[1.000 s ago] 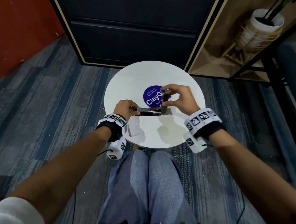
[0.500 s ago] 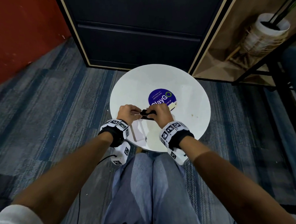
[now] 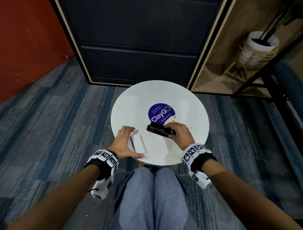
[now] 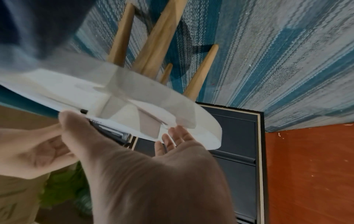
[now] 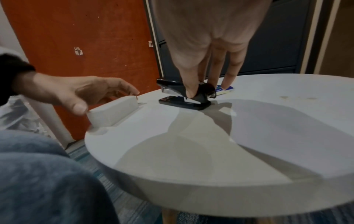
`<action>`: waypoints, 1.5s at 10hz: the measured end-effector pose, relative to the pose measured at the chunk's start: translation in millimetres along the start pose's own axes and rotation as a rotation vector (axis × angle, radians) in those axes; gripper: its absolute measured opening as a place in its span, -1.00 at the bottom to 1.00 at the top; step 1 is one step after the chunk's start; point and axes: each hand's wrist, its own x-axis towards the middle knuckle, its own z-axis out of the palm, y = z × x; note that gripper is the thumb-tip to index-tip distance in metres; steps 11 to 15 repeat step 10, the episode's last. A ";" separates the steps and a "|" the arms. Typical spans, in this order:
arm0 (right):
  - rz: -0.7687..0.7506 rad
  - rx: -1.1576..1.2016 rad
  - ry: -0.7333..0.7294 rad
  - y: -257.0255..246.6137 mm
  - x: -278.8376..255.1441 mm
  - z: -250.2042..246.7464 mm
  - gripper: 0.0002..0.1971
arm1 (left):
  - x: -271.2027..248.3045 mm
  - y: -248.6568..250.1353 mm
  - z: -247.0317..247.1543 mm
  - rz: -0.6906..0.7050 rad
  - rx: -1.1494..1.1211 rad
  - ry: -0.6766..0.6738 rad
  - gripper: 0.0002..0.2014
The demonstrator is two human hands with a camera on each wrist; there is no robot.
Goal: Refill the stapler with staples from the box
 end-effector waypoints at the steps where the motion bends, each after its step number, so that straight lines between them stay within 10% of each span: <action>1: 0.086 -0.023 0.102 6.9 1.8 -4.4 -0.62 | -2.2 -1.1 9.4 0.011 0.022 0.069 0.08; 5: 0.475 0.067 0.279 15.0 40.6 -11.5 -0.44 | 64.1 29.9 -0.1 0.052 -0.036 0.041 -0.11; 15: 0.553 0.221 0.128 -1.6 33.6 -43.0 -0.40 | 76.1 48.2 -41.4 -0.014 -0.043 -0.041 -0.20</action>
